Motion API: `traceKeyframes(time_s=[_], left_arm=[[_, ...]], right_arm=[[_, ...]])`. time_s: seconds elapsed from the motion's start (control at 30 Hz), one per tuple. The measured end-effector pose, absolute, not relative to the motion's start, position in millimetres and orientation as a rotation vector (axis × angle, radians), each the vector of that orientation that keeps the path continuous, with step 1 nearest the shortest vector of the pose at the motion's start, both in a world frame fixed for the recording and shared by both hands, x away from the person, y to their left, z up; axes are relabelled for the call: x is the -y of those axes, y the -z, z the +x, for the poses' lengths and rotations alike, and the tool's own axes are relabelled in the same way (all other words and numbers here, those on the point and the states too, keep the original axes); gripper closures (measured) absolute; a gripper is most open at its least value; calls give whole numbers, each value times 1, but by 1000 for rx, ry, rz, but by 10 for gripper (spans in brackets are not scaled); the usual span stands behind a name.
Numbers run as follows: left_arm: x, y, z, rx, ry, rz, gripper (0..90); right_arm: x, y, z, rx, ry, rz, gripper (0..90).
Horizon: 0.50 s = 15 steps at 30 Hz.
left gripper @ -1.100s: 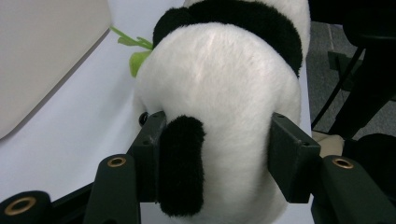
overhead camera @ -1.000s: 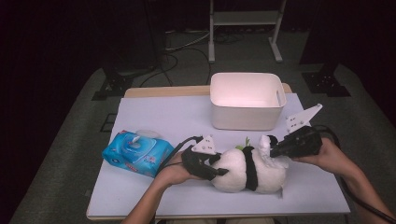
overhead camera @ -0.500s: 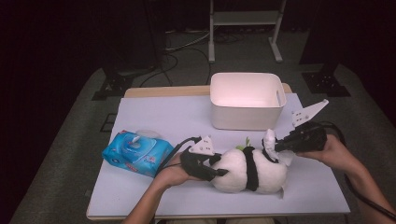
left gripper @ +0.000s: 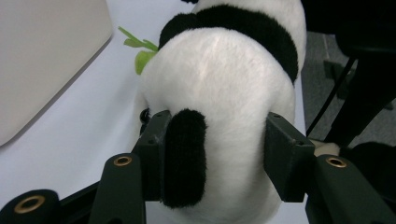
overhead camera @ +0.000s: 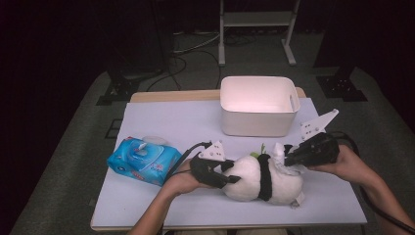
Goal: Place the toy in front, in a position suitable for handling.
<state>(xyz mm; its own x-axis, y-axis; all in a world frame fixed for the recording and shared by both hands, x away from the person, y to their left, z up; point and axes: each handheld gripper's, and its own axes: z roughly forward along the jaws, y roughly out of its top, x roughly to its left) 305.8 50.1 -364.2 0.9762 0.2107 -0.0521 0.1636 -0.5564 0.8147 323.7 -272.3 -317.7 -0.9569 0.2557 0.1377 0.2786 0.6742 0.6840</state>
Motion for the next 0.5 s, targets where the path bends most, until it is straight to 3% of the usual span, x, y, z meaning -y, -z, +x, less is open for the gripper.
traceKeyframes(time_s=[0.37,0.5], left_arm=[[-41,356,306,-249,-90,2182,482],[-45,360,308,-246,-64,2165,444]], right_arm=[[225,323,321,2882,1083,-317,860],[229,323,323,2895,1053,-335,864]])
